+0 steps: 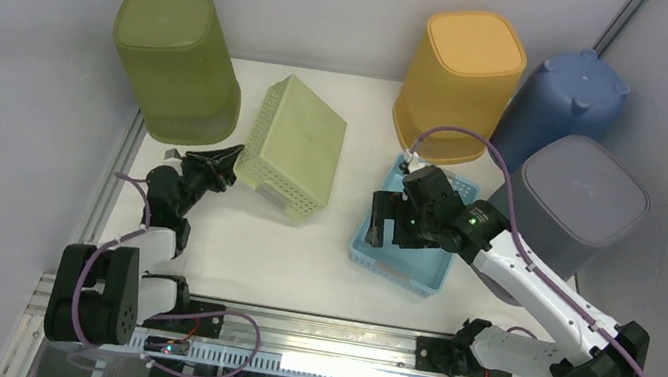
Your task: Turn the large container upside down
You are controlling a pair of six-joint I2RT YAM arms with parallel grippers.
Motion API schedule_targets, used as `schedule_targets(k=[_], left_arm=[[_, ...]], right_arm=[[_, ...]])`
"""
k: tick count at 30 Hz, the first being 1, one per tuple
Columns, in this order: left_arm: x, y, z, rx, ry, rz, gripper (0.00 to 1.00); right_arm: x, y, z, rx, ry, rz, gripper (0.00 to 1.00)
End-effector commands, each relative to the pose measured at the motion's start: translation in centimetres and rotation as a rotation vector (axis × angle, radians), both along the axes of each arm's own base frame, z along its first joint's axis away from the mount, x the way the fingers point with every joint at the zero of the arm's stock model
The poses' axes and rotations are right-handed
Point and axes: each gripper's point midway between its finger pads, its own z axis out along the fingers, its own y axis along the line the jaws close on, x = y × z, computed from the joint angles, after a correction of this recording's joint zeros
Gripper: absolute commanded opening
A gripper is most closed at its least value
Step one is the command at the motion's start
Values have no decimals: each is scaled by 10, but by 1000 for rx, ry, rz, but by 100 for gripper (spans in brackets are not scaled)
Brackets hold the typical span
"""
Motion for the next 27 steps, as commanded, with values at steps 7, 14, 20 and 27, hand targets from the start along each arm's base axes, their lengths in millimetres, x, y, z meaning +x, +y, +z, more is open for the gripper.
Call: schedule_targets(k=[7,14,20,27], left_arm=[[2,43,7,487,166,151,99],[-6,100,57,977,247,293,99],[1,51,92,1213,62,90,99],[1,-140,70,1310,-153,-388,99]], right_arm=[[9,-8,22,11,-86,-55,99],[10,-12,18,-5,-93,-70,99],[20,-25,16,-45,-113,-193,99],[32,-28,27,-7,-140,-303,100]])
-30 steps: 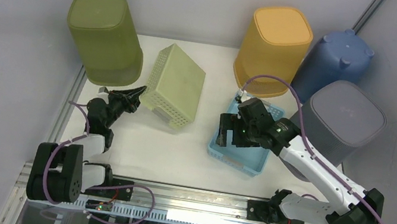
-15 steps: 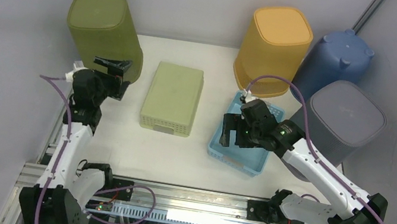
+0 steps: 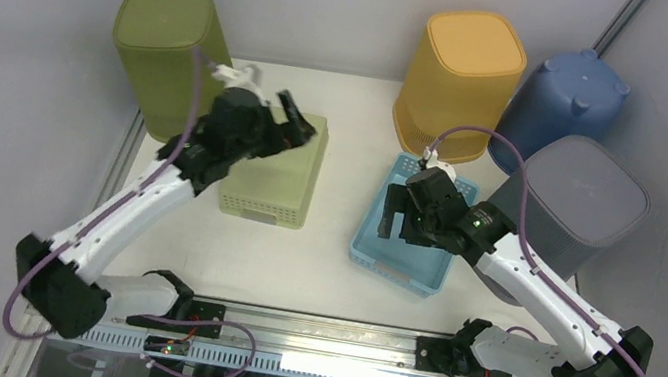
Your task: Turn the large container upside down
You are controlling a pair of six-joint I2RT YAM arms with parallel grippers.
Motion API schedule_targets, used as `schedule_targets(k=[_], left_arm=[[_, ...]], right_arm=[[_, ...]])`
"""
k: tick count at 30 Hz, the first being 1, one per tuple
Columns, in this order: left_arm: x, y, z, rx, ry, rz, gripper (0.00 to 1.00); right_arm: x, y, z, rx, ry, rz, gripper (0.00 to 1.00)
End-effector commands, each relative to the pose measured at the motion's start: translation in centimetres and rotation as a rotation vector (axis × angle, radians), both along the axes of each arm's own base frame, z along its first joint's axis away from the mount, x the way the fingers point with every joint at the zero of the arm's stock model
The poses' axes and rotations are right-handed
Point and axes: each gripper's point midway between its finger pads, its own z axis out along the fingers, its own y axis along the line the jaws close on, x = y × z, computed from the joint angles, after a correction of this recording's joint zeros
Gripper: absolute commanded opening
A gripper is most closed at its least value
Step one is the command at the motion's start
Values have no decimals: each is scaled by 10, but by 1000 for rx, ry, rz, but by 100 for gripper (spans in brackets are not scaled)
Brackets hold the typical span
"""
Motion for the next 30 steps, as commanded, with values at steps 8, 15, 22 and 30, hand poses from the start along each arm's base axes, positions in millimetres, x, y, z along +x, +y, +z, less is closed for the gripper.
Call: schedule_targets(k=[8,15,22,30], left_arm=[[23,-131,-112,254,167,-319,99],[9,-90,-157,388,262,-235,99],[-48,-17,-161,358,312,-108,99],[-58,46,-122,320,265,47,99]], right_arm=[[8,2,21,72,-40,-95,100],[26,-5,22,29,-96,-173,100],[61,31,18,45,-79,-182,99],[108,70,-23,6,-73,-206,100]])
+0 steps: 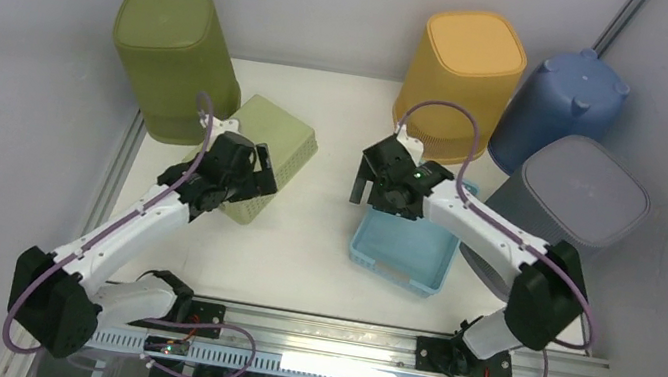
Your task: Turn the large container upside down
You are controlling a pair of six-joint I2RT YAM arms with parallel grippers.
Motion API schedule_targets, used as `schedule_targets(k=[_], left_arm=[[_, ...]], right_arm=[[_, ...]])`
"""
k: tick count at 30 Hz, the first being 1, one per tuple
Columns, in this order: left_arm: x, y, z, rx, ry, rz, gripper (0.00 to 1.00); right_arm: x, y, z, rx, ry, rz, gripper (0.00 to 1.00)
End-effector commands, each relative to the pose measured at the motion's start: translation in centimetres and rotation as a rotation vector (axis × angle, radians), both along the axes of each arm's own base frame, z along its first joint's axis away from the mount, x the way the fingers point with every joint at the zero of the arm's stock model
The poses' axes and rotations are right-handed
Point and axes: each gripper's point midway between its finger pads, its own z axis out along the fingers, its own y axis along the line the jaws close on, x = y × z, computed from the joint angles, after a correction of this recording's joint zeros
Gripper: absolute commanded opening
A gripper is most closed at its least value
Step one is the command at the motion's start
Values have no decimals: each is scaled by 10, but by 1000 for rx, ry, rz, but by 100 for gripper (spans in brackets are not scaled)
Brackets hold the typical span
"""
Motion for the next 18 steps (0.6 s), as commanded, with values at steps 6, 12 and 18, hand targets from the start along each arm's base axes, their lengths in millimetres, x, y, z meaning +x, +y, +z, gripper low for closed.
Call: schedule_targets(k=[6,12,18], left_arm=[[1,3,98,-123,-229,-32,99],[-1,1,139,-146,-309,-72,99],[-5,3,165,-148,-337,-82,99]], right_arm=[[44,36,-27,10,-31,-26,66],[40,51,-27,69,-10,-11,14],[14,110,21,248,-28,129,0]])
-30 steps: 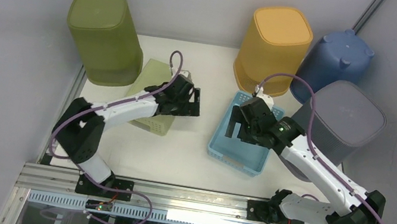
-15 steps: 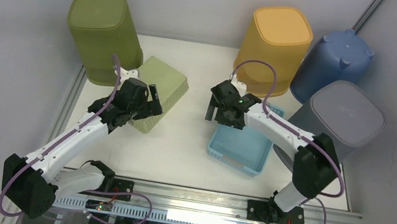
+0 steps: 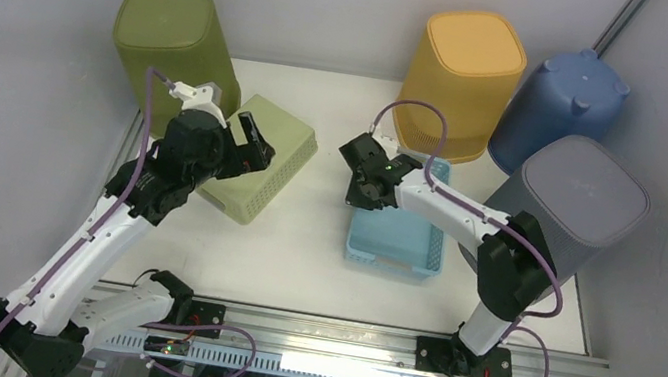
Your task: Turn the large container upside down
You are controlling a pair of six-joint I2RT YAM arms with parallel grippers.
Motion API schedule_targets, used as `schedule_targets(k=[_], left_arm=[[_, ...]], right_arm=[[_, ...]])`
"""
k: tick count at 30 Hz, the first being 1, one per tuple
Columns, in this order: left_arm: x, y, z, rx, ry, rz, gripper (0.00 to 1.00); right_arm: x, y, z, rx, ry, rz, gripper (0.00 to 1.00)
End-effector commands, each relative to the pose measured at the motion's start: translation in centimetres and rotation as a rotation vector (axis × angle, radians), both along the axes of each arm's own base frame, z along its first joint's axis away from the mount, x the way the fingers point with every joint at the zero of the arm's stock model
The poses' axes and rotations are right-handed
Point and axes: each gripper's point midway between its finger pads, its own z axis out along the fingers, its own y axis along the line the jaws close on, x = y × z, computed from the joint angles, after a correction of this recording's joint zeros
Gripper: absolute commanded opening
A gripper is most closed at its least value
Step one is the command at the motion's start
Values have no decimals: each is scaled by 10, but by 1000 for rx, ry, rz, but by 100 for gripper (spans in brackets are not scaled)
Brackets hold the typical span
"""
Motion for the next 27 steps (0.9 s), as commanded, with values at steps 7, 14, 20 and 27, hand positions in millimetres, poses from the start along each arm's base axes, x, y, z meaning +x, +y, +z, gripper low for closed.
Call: schedule_targets(k=[7,14,20,27], left_arm=[[-12,4,85,-11,-125,-49,99],[-13,2,109,-33,-165,-62,99],[-11,-5,102,-45,-150,-82,99],[-10,-11,97,-62,-141,-106,99]], right_arm=[[-53,139,161,787,-82,293,0],[-89,147,211,1114,-42,392,0],[-107,133,195,1267,41,397,0],[-116,94,175,1375,80,345,0]])
